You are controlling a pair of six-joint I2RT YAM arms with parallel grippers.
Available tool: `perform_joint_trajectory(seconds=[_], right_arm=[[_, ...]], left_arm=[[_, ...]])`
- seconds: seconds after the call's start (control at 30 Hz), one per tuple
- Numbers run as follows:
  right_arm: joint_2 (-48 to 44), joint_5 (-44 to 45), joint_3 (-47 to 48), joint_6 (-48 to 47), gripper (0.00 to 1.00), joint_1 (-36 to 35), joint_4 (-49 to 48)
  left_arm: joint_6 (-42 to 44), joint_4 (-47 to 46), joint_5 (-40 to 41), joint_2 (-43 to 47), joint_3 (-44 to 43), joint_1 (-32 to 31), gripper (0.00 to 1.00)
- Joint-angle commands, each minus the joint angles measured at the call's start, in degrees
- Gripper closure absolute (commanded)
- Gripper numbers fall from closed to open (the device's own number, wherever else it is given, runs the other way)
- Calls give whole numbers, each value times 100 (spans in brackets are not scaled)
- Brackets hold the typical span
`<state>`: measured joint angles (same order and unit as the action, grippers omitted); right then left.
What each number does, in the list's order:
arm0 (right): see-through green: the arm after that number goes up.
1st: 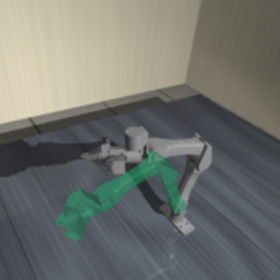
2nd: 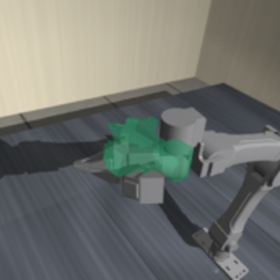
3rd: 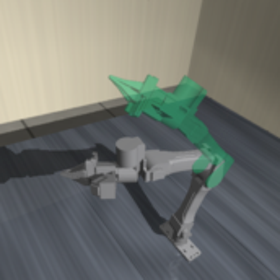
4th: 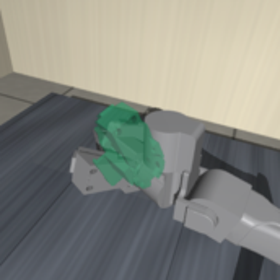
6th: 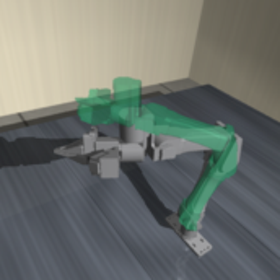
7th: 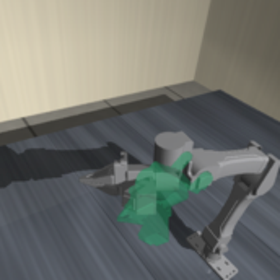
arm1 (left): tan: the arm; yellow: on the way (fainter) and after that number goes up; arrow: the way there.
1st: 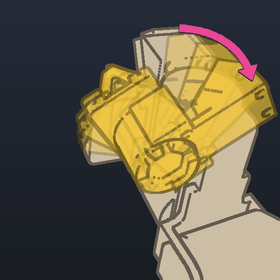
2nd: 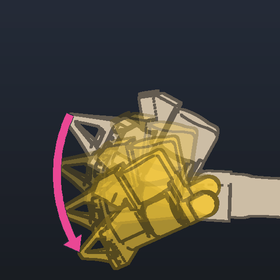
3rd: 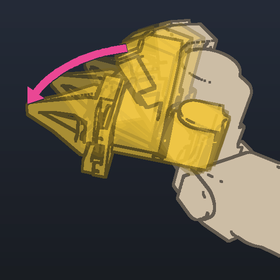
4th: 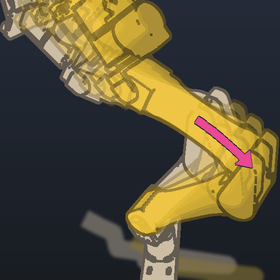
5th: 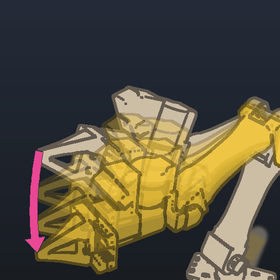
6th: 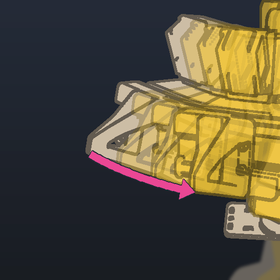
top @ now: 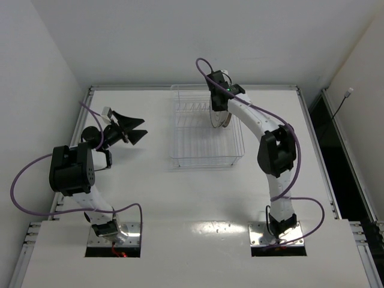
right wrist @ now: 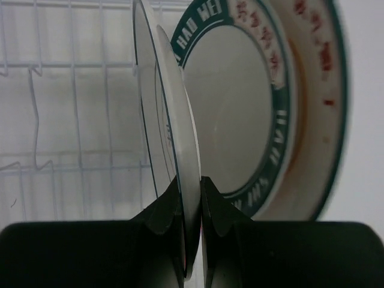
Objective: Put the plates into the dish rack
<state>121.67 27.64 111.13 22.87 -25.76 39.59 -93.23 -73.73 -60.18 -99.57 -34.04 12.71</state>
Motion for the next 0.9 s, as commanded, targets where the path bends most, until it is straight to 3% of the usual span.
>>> perform_joint_trajectory(seconds=[0.0, 0.03, 0.1, 0.23, 0.4, 0.43, 0.47, 0.7, 0.87], right_arm=[[208, -126, 216, -108, 95, 141, -180], [208, -127, 216, -108, 83, 141, -232], [139, -258, 85, -55, 75, 194, -233], [-492, -381, -328, 7, 48, 247, -286], [-1653, -768, -653, 7, 27, 247, -163], [-1890, -838, -767, 7, 9, 247, -110], [-2127, -1065, -847, 7, 4, 247, -110], [-4210, -1954, -2135, -99, 0, 439, -39], [-5511, -1464, -3638, -99, 0, 493, -92]], left_arm=[[182, -1038, -46, -54, -147, -41, 13], [182, -1038, -46, -54, -147, -41, 13], [182, -1038, -46, -54, -147, -41, 13], [130, -1038, -46, -107, -147, -41, 13], [130, -1038, -46, -107, -147, -41, 13], [130, -1038, -46, -107, -199, -41, 13], [130, -1038, -46, -107, -199, -41, 13], [130, -1038, -99, -54, -199, -41, 13], [130, -1038, -99, -177, -199, -41, 13]])
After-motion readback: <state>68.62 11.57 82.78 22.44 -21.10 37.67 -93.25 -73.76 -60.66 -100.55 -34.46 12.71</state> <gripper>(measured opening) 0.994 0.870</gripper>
